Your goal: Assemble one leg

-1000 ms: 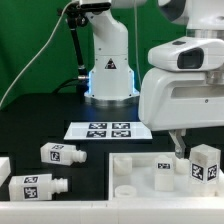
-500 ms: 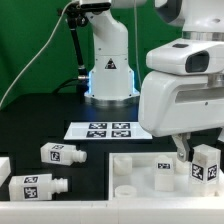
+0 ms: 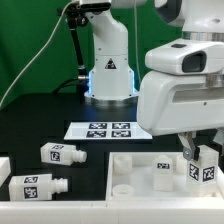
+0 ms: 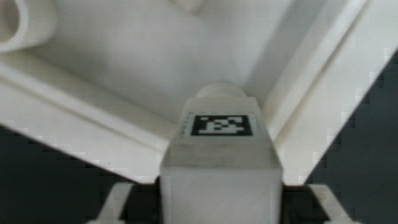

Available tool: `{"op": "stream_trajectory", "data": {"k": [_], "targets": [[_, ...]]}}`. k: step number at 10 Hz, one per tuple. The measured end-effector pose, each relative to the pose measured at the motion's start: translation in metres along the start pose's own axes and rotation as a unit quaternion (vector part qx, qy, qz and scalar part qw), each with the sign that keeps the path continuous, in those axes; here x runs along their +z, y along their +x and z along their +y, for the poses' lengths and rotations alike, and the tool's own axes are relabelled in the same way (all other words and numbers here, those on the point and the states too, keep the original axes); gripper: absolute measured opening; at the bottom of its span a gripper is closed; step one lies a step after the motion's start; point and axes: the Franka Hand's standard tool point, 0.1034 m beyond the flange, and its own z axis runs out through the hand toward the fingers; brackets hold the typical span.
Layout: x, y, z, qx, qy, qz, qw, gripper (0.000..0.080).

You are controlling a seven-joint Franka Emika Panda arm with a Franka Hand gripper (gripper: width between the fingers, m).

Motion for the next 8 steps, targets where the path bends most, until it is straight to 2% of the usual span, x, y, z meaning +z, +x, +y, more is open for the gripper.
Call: {"op": "stream_trajectory", "data": {"k": [2, 5, 8], "targets": [[0.0, 0.0, -0.001, 0.131, 0.001, 0.0, 0.991, 0.0282], [0.001, -0.001, -0.002, 0.329, 0.002, 0.004, 0.944, 0.0282], [0.001, -0.007, 0.014, 0.446, -0.013, -0.01, 0.895, 0.0284]]}}
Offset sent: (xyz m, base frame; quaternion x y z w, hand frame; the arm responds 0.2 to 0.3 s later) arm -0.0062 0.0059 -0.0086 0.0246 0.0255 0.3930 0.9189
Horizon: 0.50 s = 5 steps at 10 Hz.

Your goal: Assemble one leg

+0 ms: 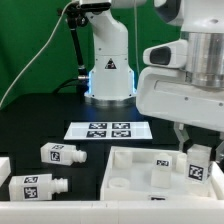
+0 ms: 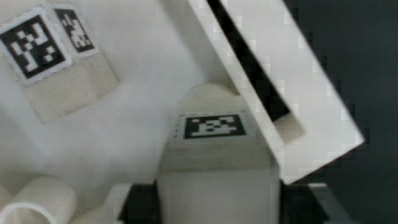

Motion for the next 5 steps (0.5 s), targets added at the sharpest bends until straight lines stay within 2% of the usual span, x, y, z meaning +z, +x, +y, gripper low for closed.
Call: {"op": "stream_trajectory", "data": {"k": [3, 4, 5], "targets": [[0.0001, 0.0051, 0.0069, 0.028, -0.007, 0.0, 1.0, 0.0284], [-0.0018, 0.0061, 0.0069, 0.014, -0.006, 0.001, 1.0, 0.0284], [-0.0085, 0.0074, 0.0053, 0.006, -0.002, 0.003, 1.0, 0.0436]]}}
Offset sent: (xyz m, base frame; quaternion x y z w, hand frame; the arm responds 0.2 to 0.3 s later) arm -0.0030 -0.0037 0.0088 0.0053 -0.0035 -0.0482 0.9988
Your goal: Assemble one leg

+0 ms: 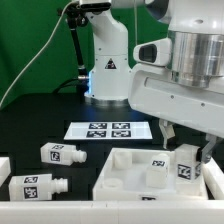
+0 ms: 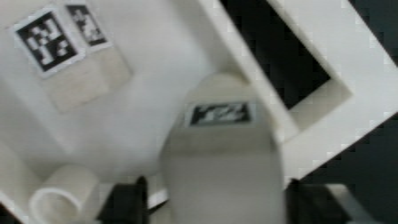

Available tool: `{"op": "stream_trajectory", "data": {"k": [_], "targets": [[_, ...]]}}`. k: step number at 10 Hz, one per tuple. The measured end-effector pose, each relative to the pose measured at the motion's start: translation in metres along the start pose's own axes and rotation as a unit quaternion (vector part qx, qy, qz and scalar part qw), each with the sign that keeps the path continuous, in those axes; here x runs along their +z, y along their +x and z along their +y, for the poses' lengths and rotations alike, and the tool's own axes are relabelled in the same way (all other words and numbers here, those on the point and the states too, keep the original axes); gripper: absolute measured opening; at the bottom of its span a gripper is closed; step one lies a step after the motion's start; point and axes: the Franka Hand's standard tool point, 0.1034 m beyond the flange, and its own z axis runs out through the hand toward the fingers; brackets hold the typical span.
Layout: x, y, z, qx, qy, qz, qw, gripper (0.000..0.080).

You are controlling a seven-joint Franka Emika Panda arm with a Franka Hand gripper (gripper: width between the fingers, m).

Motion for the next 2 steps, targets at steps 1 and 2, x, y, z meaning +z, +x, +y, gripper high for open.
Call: {"op": "stream_trajectory", "data": {"k": [1, 2], "targets": [[-0.0087, 0.0013, -0.0013, -0.006, 0.005, 0.003, 1.0, 0.0581], [-0.0187, 0.0022, -0.0014, -0.011, 0.01, 0.005, 1.0, 0.0581]]}}
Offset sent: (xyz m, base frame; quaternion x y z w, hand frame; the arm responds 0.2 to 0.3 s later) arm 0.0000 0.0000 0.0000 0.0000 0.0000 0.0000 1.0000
